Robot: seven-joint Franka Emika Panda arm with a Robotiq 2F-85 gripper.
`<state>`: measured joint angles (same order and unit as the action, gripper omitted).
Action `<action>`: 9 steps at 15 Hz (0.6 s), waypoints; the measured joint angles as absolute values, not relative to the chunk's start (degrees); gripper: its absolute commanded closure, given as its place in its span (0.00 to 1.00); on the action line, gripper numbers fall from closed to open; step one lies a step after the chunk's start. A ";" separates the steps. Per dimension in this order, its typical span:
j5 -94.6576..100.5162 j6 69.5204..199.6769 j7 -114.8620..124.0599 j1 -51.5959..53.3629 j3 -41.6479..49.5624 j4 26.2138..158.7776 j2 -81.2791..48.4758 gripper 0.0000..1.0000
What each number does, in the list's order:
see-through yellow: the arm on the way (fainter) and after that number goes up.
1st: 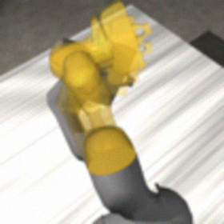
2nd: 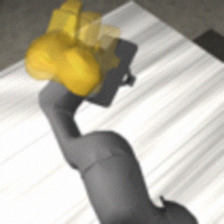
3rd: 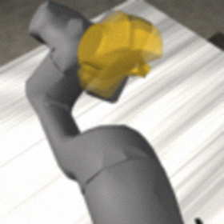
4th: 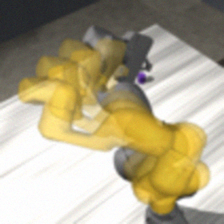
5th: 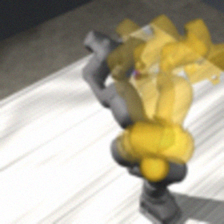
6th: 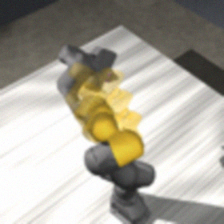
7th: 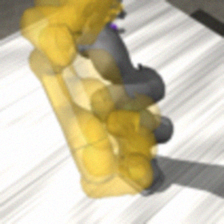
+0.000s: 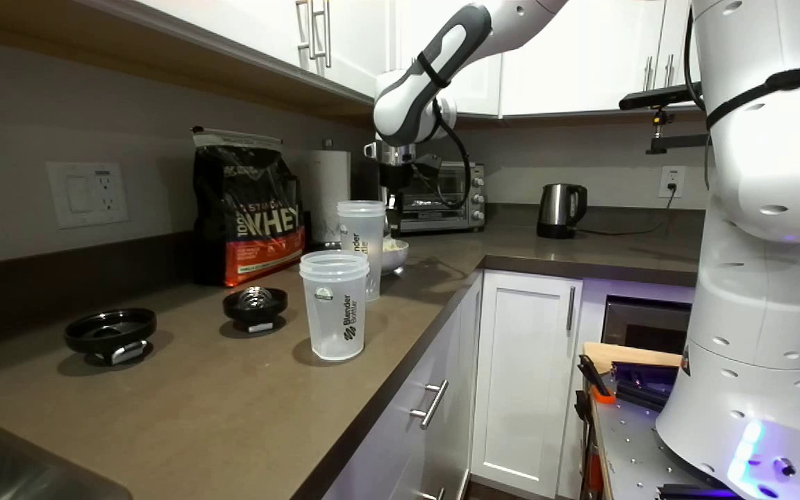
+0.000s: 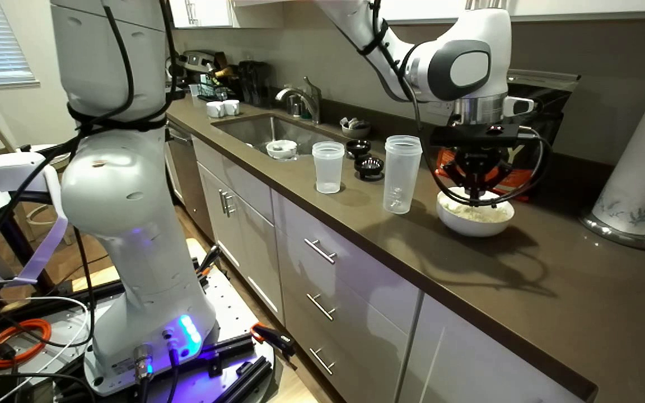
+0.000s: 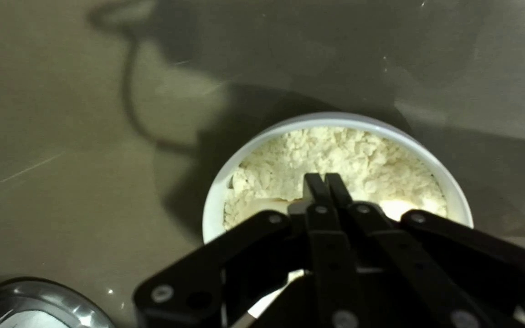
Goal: Scoop some powder from the bowl into the bigger cup
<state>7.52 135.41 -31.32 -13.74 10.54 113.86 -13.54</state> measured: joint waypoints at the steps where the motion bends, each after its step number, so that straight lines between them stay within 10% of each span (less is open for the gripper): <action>1: 6.96 135.34 -31.32 -13.89 10.49 113.86 -13.55 0.99; 9: 2.43 134.28 -31.32 -15.03 10.35 113.14 -13.91 0.99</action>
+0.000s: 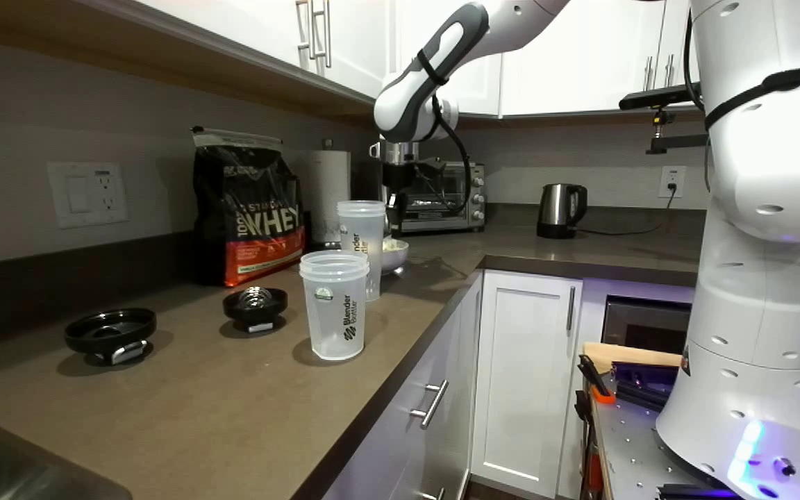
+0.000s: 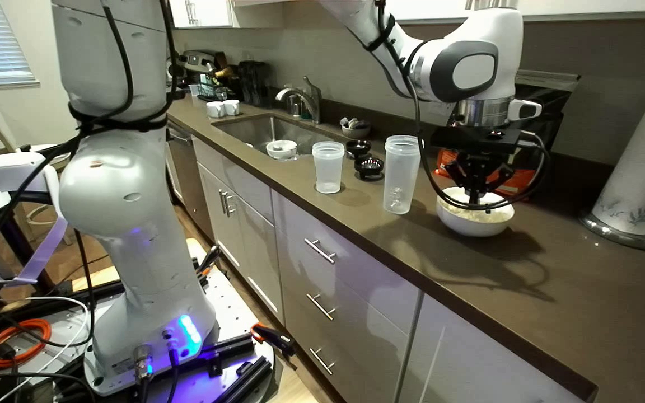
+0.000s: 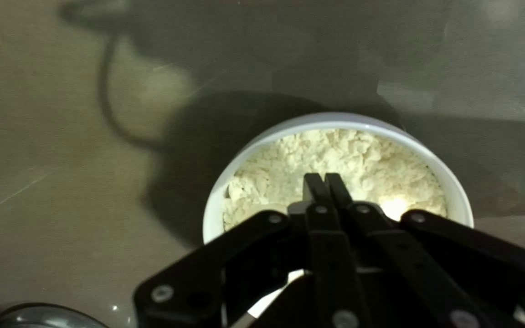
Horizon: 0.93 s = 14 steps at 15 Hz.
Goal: Scoop some powder from the bowl into the bigger cup
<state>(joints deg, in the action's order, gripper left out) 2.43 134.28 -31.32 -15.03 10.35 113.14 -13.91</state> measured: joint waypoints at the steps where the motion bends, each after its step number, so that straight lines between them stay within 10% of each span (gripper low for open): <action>1: 2.17 134.14 -31.32 -15.17 10.35 112.97 -13.96 0.99; 14: -1.88 131.57 -31.32 -15.89 10.35 112.16 -13.98 0.99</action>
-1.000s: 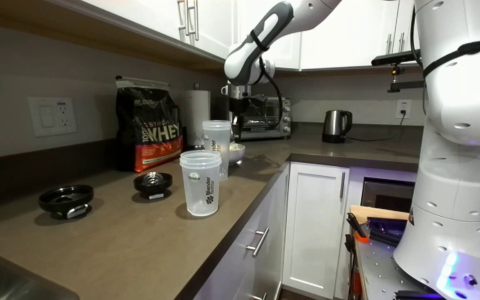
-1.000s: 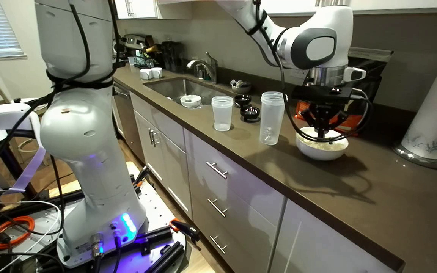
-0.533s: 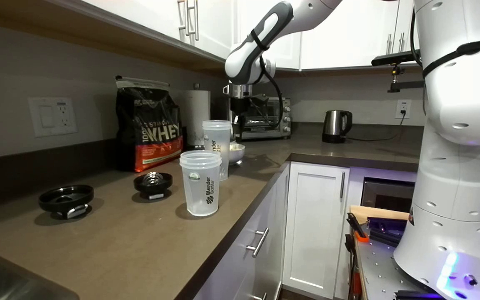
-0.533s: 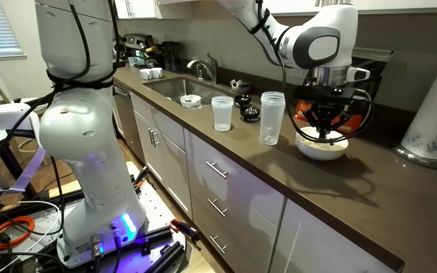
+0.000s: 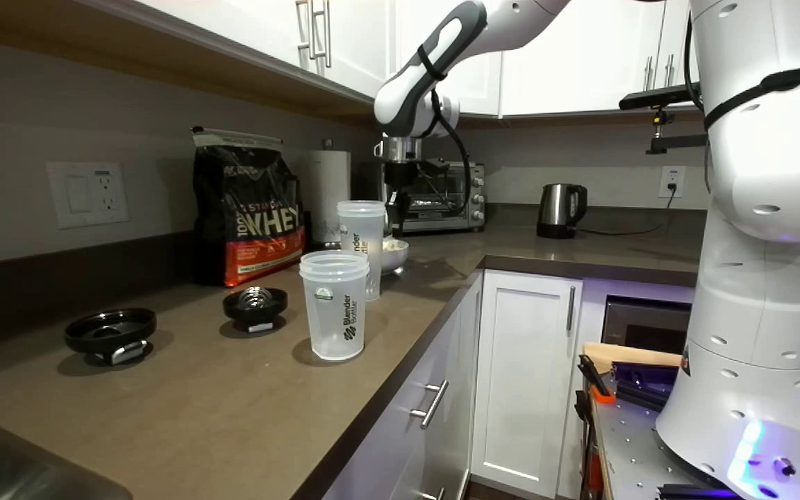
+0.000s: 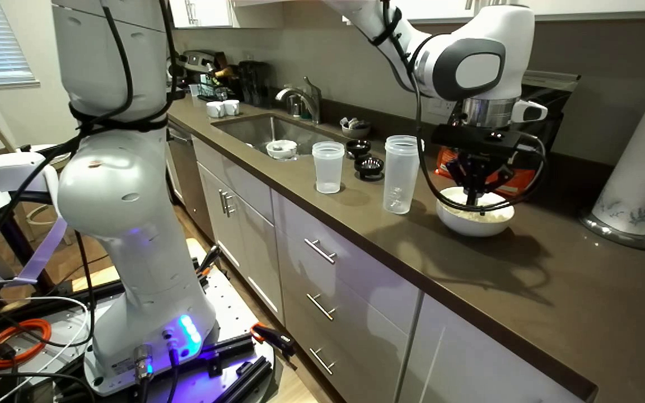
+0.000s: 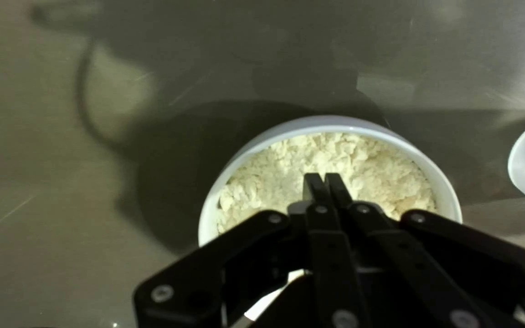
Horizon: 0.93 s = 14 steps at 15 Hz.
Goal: Scoop some powder from the bowl into the bigger cup
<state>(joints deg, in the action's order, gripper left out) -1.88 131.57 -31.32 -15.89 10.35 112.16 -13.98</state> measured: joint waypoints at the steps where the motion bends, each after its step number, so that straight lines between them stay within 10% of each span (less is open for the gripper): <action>1: -2.24 131.14 -31.32 -15.96 10.35 111.94 -13.98 0.99; 14: -3.01 129.46 -31.32 -17.79 10.44 109.44 -13.98 0.99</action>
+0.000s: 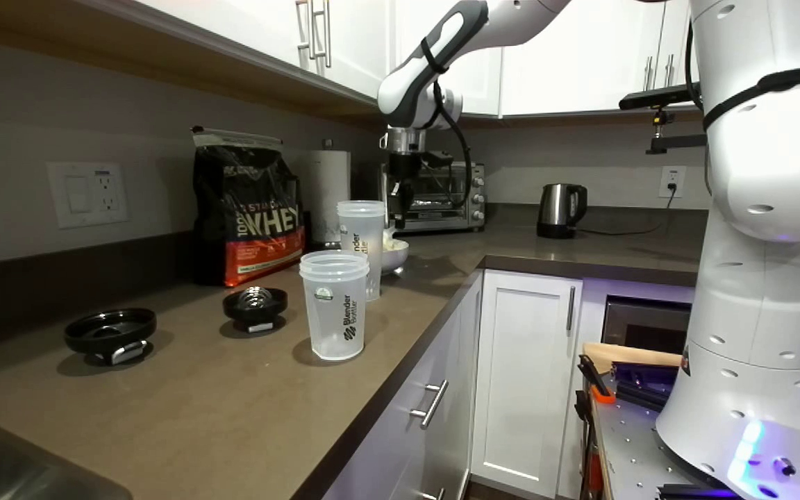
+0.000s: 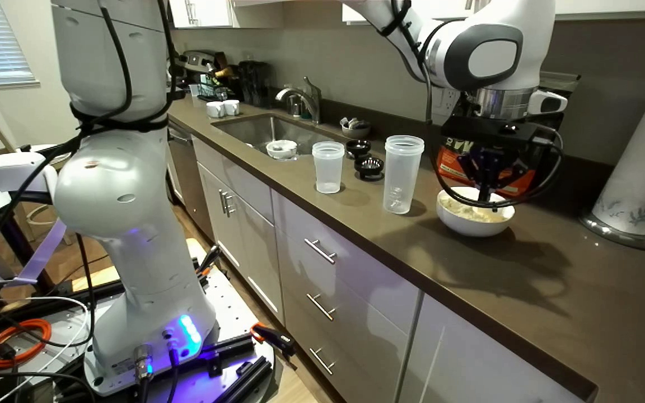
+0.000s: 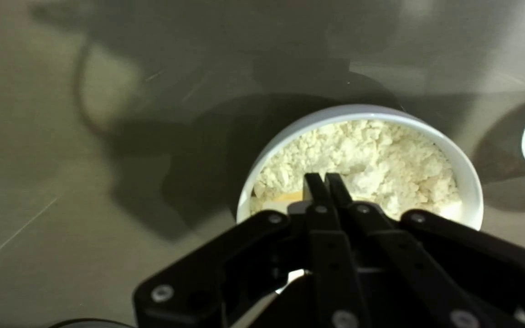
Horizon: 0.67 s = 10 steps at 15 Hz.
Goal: Scoop some powder from the bowl into the bigger cup
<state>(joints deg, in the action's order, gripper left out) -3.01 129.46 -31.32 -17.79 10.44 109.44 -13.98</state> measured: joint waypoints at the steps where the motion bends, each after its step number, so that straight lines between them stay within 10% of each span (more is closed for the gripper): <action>1: -3.21 129.20 -31.32 -17.91 10.45 109.43 -13.98 0.99; 10: -4.87 127.35 -31.32 -17.99 9.85 109.46 -14.07 0.99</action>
<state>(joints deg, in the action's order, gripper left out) -4.87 127.35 -31.32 -17.99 9.85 109.46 -14.07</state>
